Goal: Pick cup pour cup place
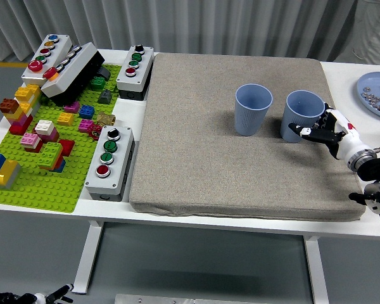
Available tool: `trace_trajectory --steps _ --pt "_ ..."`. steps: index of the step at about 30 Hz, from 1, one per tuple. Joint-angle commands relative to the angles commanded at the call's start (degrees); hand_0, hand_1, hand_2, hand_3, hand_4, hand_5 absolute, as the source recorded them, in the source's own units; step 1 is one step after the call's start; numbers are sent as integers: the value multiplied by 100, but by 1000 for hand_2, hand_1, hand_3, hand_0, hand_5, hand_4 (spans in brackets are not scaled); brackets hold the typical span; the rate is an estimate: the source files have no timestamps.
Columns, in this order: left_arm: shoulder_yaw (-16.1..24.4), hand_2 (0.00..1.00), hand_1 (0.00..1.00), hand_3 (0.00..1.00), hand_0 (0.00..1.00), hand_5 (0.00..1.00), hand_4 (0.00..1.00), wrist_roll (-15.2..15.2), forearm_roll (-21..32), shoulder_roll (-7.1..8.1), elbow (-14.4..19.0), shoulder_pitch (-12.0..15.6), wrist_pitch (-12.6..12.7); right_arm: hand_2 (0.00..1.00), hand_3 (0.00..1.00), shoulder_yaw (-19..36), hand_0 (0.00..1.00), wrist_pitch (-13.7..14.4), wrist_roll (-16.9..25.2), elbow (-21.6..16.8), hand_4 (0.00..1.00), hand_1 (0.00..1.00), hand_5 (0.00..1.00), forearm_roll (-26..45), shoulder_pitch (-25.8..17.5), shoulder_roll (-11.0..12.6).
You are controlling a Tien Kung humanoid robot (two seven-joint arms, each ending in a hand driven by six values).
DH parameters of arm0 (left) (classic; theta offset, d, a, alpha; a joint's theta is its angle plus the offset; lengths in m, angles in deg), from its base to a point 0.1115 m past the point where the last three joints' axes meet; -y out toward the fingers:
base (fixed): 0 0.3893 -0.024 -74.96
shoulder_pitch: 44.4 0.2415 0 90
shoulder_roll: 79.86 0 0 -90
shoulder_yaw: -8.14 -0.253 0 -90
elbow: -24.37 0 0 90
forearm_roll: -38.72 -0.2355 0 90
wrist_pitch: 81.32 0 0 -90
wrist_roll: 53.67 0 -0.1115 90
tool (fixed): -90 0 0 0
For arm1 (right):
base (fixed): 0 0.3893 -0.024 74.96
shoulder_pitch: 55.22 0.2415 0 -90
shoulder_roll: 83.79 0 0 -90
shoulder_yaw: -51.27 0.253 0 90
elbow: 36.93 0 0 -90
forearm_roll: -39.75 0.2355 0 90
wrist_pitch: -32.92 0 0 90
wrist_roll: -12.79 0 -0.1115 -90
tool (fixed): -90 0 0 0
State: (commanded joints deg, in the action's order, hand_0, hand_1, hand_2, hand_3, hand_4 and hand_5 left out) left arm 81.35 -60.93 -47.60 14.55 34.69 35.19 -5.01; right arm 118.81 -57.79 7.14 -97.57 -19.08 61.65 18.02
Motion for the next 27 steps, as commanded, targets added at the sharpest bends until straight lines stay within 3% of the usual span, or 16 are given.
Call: trace_trajectory --steps 11,15,22,27 --pt "49 884 865 772 849 998 595 7 -5 1 0 18 10 998 998 79 988 -168 -209 -279 850 977 180 -66 -219 119" --pt "57 885 865 772 849 998 595 10 -9 3 0 27 10 998 998 189 987 -182 -254 -493 850 974 182 -121 -383 262" --pt "64 884 865 772 849 998 595 11 -5 16 0 48 7 998 998 588 986 -175 -317 -1271 848 973 184 -159 -1009 656" --pt "75 884 865 772 849 998 594 8 -11 25 0 72 0 998 998 673 985 -179 -333 -1517 844 972 185 -149 -1238 782"
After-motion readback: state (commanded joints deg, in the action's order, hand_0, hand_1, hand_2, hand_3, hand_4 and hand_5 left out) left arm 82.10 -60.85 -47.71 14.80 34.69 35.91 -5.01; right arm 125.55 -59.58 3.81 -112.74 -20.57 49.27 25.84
